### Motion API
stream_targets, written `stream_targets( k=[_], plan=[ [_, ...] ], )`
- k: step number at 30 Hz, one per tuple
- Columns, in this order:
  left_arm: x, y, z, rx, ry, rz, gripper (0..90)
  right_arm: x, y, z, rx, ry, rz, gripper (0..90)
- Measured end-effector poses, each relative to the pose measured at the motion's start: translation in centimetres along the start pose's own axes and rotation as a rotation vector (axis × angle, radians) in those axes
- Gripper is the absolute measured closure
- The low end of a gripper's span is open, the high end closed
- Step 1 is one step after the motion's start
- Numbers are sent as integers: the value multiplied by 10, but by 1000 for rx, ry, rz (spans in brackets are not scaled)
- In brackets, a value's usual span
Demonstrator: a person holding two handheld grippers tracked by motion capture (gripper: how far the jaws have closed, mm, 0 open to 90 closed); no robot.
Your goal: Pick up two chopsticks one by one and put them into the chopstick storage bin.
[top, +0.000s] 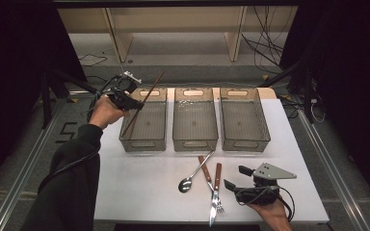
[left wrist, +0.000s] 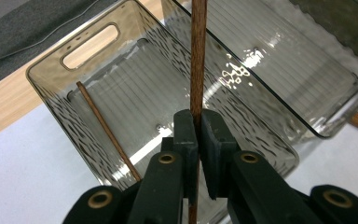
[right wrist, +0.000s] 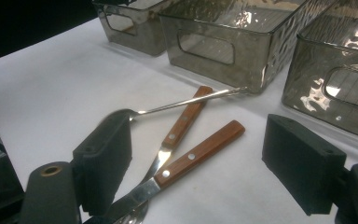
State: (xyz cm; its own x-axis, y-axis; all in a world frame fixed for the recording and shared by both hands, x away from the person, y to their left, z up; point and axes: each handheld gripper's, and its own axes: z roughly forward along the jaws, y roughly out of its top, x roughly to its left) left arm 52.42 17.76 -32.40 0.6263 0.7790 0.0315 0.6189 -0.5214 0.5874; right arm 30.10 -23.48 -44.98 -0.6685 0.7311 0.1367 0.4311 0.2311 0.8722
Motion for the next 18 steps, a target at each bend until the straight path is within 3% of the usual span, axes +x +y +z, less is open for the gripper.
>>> stream_targets(
  k=[9,18],
  plan=[
    [7,-2,14,-41,7,-56,847,0,0,0,-1,1,2,246],
    [15,-13,30,-28,31,-115,847,0,0,0,0,1,1,246]
  ],
)
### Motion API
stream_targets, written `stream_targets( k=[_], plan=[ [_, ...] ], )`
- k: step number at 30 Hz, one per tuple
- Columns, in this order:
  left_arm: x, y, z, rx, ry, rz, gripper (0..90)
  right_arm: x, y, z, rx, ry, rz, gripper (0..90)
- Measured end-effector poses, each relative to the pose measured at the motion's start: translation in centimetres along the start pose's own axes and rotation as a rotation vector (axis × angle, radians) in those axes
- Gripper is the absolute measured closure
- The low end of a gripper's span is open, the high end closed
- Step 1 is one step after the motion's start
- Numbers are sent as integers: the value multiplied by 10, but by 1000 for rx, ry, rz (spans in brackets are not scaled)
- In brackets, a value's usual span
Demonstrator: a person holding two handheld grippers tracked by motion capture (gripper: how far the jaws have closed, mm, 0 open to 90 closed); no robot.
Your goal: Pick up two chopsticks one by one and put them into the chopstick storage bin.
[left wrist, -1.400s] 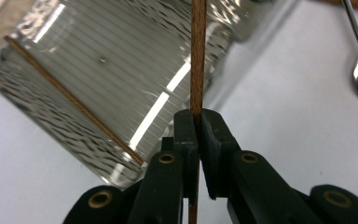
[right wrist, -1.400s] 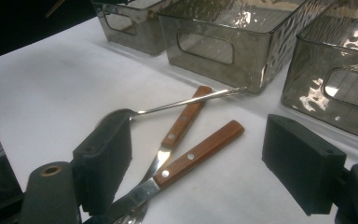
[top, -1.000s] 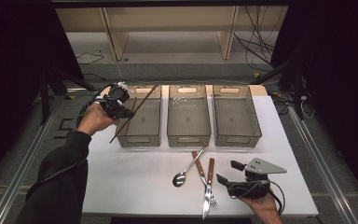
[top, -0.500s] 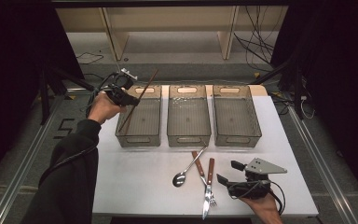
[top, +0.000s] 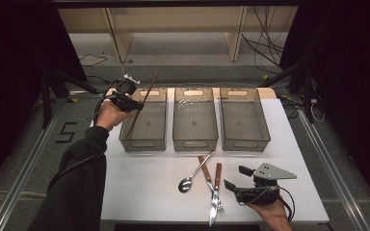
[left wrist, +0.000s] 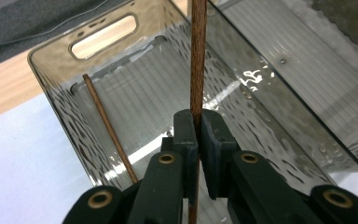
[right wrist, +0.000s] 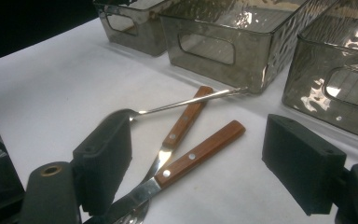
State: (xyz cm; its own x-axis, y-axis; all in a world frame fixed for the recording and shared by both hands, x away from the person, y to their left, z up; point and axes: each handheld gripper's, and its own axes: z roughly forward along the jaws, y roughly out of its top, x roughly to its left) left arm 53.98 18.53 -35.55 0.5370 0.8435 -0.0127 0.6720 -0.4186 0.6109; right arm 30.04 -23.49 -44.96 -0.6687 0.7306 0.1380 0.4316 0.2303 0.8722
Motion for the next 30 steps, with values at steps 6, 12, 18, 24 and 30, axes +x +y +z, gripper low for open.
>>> stream_targets(
  k=[6,12,18,24,30],
  plan=[
    [4,-9,9,14,12,-28,845,0,0,-1,-1,-2,-2,246],
    [9,-18,17,28,17,-60,842,0,0,0,-1,-1,-4,246],
    [13,-23,18,21,32,-94,818,0,0,0,-1,-1,-3,246],
    [15,-24,12,6,37,-126,615,0,0,0,1,-1,-4,246],
    [7,-31,-2,-54,5,-138,414,0,0,0,0,-3,-4,246]
  ],
)
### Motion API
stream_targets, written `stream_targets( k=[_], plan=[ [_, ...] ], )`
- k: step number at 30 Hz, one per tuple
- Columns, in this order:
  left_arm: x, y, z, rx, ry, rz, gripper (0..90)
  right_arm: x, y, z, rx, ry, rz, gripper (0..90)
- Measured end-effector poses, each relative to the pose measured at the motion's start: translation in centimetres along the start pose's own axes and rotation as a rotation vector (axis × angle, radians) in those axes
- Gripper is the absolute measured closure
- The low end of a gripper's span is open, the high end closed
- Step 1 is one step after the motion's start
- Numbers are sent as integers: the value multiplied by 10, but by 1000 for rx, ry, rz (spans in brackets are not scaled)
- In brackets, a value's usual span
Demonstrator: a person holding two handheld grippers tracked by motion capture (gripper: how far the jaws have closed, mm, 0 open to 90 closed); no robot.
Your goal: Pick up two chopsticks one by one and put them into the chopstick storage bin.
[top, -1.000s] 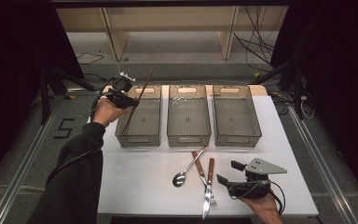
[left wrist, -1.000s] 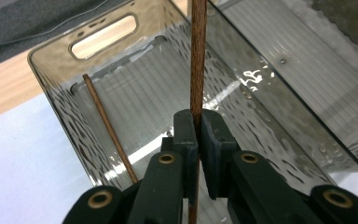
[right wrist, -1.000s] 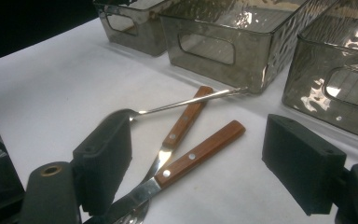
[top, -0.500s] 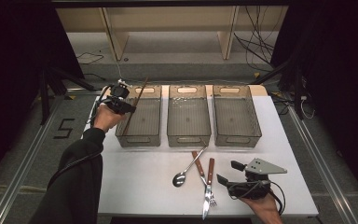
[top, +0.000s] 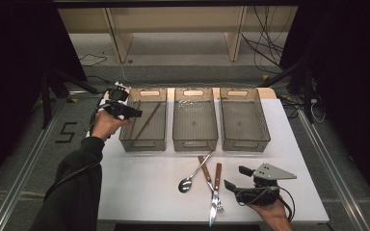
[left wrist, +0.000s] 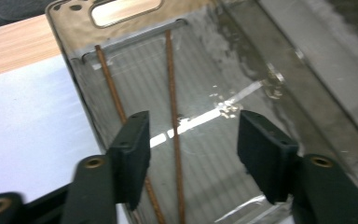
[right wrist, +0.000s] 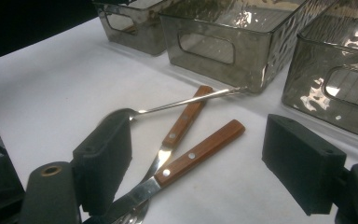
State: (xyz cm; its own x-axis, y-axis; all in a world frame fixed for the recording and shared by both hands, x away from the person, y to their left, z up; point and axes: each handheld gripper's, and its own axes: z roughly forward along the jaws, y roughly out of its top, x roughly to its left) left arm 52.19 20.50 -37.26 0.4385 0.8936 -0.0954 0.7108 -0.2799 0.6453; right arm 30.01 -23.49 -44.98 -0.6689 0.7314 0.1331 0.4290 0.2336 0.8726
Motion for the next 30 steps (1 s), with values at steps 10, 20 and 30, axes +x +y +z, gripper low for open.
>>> stream_targets(
  k=[10,20,30],
  plan=[
    [-14,-22,-24,-81,-50,15,261,0,0,0,2,-2,1,246],
    [-28,-55,-41,-142,-100,31,195,0,0,0,3,-3,3,246],
    [-42,-92,-50,-193,-140,22,163,-1,-1,0,2,-4,4,246]
  ],
)
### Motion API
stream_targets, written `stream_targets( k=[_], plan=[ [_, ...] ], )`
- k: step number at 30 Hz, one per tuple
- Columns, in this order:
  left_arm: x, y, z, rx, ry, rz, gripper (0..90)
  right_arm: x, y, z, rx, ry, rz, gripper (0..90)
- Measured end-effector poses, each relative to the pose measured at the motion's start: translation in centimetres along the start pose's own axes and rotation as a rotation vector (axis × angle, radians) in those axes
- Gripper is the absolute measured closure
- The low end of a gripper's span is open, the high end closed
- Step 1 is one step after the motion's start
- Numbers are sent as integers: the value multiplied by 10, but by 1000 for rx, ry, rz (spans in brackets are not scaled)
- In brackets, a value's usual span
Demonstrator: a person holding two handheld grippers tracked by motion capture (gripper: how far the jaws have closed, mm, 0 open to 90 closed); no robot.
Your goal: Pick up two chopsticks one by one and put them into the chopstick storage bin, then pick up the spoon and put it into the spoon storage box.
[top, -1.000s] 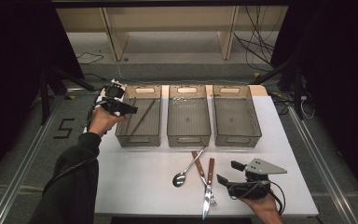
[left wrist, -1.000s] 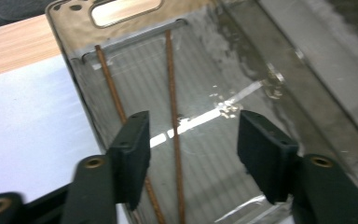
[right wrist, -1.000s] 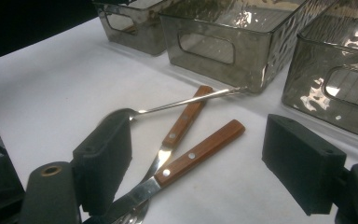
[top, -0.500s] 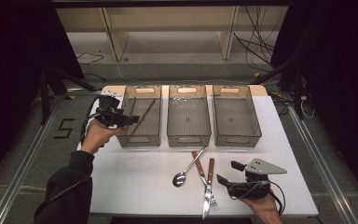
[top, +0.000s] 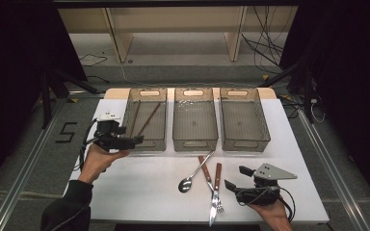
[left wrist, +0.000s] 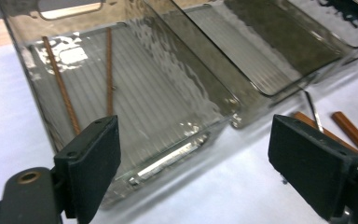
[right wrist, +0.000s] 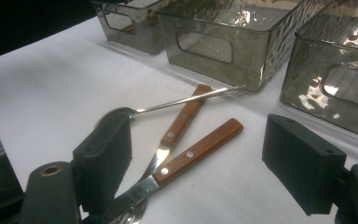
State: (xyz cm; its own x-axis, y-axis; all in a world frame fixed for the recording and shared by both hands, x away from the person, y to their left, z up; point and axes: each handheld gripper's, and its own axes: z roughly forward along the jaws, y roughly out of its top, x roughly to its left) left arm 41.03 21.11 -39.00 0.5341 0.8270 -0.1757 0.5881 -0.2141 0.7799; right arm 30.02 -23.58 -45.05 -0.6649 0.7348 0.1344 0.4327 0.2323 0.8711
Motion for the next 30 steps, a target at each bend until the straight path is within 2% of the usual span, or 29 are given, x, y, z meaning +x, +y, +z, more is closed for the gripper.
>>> stream_targets(
  k=[5,13,20,23,30],
  plan=[
    [-3,-19,-3,-29,-15,16,161,0,0,0,1,0,0,246],
    [-3,-40,-7,-76,-39,-25,156,1,1,0,-1,-3,0,246],
    [-12,-57,-9,-85,-72,-37,156,1,0,0,0,-5,1,246],
    [-18,-63,-8,-77,-79,-13,156,0,0,0,-2,-8,-1,246],
    [-26,-70,-11,-91,-98,-2,153,2,1,1,8,-5,-13,246]
  ],
)
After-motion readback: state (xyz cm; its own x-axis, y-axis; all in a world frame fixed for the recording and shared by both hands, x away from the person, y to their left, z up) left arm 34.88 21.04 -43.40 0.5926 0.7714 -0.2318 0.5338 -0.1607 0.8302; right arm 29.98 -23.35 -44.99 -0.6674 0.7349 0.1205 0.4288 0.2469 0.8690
